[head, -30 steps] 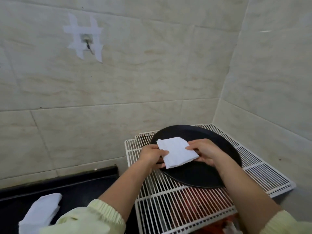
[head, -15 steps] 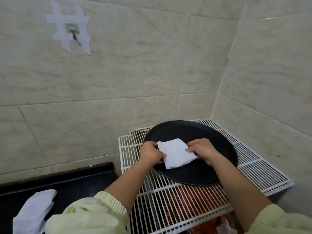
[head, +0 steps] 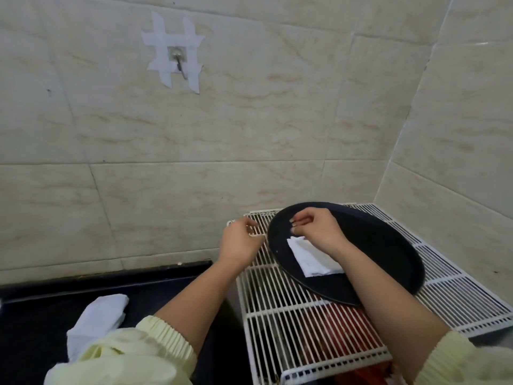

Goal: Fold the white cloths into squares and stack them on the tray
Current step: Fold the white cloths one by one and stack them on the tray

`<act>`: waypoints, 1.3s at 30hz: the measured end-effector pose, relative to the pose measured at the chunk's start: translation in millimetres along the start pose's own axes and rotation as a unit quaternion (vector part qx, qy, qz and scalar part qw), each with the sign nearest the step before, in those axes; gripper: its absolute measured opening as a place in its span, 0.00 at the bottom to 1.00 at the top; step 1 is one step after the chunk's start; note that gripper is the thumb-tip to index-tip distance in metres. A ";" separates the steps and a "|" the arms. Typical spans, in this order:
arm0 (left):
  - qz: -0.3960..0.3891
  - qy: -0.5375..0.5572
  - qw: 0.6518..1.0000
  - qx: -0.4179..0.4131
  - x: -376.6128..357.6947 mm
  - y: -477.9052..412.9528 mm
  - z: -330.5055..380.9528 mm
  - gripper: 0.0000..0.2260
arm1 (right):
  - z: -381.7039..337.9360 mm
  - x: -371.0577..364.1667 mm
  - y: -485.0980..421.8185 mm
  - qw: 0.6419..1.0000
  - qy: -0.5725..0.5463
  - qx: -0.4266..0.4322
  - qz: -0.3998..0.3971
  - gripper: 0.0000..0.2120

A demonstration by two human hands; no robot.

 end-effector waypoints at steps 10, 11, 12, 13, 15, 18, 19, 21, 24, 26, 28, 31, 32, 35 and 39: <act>0.071 -0.107 0.989 0.078 153.0 17.1 -151.1 0.13 | -110.9 -195.8 14.4 0.980 0.128 0.102 -0.117 0.14; 0.073 -0.125 0.986 0.085 170.2 21.2 -169.1 0.13 | -116.3 -219.7 20.3 0.978 0.131 0.100 -0.129 0.15; 0.073 -0.141 0.983 0.092 186.1 26.6 -186.9 0.13 | -120.1 -242.8 27.0 0.976 0.133 0.096 -0.142 0.15; 0.069 -0.154 0.981 0.098 199.2 31.8 -203.7 0.13 | -122.7 -262.8 34.9 0.974 0.136 0.092 -0.155 0.14; 0.053 -0.181 0.977 0.098 221.3 43.0 -239.7 0.14 | -125.2 -303.3 51.6 0.967 0.150 0.090 -0.187 0.11; 0.020 -0.212 0.970 0.115 244.6 58.6 -290.3 0.13 | -124.2 -357.2 77.2 0.957 0.164 0.092 -0.219 0.10; 0.008 -0.220 0.968 0.123 251.9 62.1 -307.8 0.13 | -121.9 -376.3 85.3 0.955 0.166 0.089 -0.230 0.11; -0.012 -0.233 0.963 0.131 260.2 67.6 -334.3 0.13 | -114.4 -405.5 98.7 0.949 0.177 0.080 -0.248 0.14; -0.044 -0.246 0.959 0.134 261.5 73.9 -364.3 0.14 | -101.3 -436.2 113.1 0.940 0.200 0.058 -0.271 0.18; -0.067 -0.252 0.956 0.135 256.2 77.4 -379.7 0.14 | -93.0 -448.2 118.9 0.932 0.223 0.051 -0.280 0.18; -0.082 -0.252 0.956 0.128 248.5 79.7 -393.3 0.13 | -85.8 -458.8 122.8 0.925 0.242 0.055 -0.286 0.18; -0.066 -0.222 0.967 0.105 235.8 83.2 -406.7 0.15 | -75.8 -469.2 128.9 0.909 0.287 0.099 -0.286 0.19; -0.062 -0.210 0.971 0.098 230.4 83.8 -411.5 0.16 | -71.8 -473.3 128.8 0.899 0.311 0.127 -0.282 0.19; -0.075 -0.226 0.969 0.060 216.9 84.1 -422.8 0.20 | -61.4 -482.2 127.8 0.871 0.352 0.196 -0.282 0.19; -0.101 -0.277 0.955 0.013 208.3 74.4 -435.4 0.22 | -52.6 -491.1 127.1 0.854 0.365 0.216 -0.302 0.19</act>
Point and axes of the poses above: each hand's wrist, its own y-axis away from the middle knuckle, its own x-axis out of the back of the hand, z = x × y, the point moved 2 cm from there along -y, towards the middle knuckle, and after that the axes turned 4 degrees about x, right-handed, at the moved point
